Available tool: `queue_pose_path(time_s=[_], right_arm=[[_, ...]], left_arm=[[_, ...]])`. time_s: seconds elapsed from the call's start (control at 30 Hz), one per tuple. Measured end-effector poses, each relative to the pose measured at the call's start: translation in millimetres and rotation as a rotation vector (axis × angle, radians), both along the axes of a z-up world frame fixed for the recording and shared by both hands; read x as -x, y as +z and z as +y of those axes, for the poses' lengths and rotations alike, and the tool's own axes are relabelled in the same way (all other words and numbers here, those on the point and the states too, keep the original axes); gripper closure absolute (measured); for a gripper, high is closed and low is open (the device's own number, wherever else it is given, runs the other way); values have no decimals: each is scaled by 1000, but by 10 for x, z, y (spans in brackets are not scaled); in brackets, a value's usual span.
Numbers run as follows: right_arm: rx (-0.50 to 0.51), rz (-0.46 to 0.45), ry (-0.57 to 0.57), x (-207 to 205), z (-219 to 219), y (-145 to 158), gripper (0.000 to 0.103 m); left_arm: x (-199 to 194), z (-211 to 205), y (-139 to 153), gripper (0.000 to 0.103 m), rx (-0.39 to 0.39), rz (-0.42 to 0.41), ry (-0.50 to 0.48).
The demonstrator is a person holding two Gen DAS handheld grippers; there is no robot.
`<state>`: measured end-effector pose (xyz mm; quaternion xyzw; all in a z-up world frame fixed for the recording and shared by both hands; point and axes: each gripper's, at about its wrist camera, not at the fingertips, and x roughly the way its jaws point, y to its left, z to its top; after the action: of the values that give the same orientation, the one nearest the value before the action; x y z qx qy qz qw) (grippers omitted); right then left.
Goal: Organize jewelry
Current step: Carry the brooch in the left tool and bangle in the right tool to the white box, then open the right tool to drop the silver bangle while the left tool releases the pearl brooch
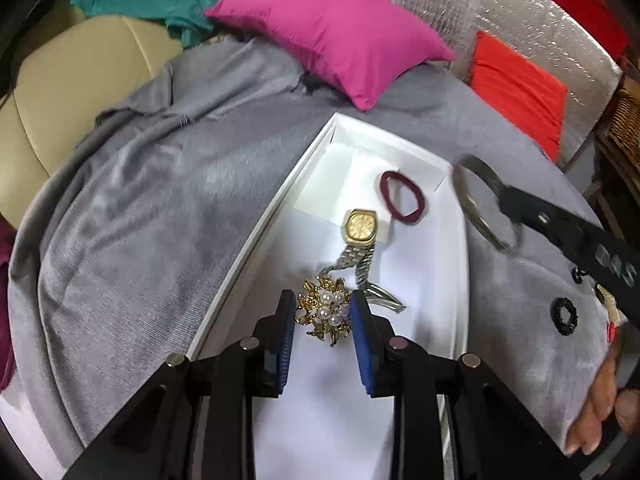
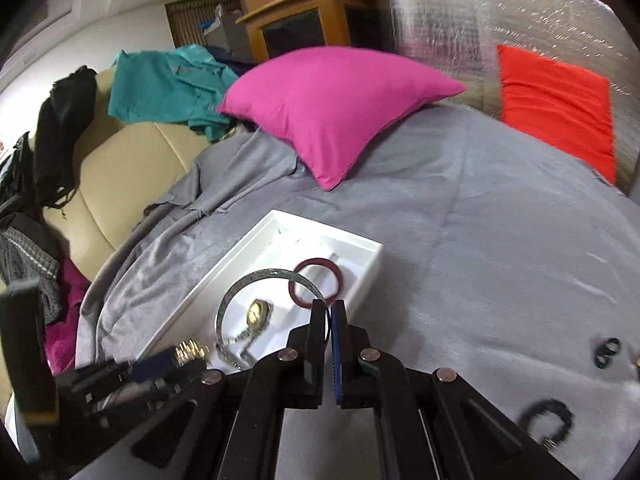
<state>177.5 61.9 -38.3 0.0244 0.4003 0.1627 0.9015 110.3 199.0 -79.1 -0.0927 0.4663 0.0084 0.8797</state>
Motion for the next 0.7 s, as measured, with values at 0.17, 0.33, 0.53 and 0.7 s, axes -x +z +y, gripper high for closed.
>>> queue_pose_path(time_s=[0.17,0.33,0.53,0.7], right_arm=[[11,40,15,-286,211,-156,99],[7,68,6,-458,319,-301,99],[26,70,21,-624,514,-335,99],[65,81,29,-761,681,-372,99]], left_arm=[[-44,-6,-35,75,-15,10,4],[-66,63,-56,75,15,26,20],[-61,93,-96,75,12,49,20],[-52,70,-93,75,7,52,16]])
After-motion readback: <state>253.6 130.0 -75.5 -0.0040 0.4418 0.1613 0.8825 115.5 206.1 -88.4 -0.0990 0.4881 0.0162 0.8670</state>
